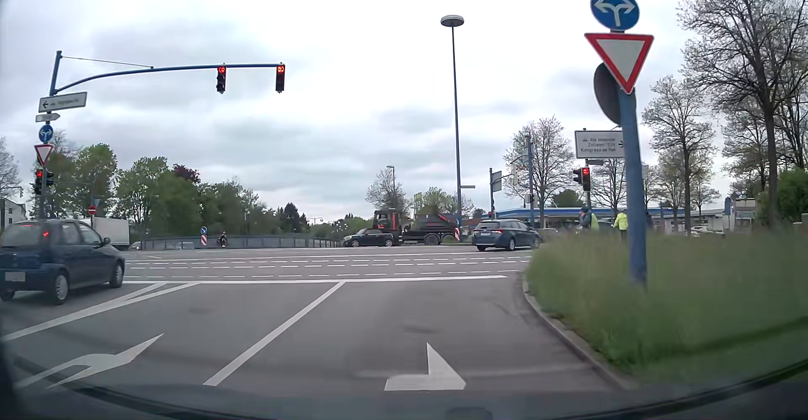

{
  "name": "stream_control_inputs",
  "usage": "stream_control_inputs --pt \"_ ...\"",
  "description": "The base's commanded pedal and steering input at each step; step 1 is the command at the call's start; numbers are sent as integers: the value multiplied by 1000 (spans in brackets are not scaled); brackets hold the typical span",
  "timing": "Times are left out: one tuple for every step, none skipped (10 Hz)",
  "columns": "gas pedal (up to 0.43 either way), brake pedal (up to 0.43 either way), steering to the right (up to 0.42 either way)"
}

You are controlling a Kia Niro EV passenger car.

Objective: Follow the waypoints while adhering to traffic rules and regulations

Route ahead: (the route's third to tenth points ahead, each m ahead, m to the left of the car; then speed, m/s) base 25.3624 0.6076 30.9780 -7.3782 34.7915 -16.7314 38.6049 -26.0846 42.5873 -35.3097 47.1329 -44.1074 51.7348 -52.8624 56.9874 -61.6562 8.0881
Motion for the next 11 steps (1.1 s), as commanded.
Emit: stream_control_inputs --pt "0 354 4" --pt "0 360 4" --pt "0 360 7" --pt "0 360 15" --pt "0 360 21" --pt "0 354 24" --pt "0 360 28" --pt "0 360 34" --pt "0 354 43" --pt "0 354 51" --pt "0 354 57"
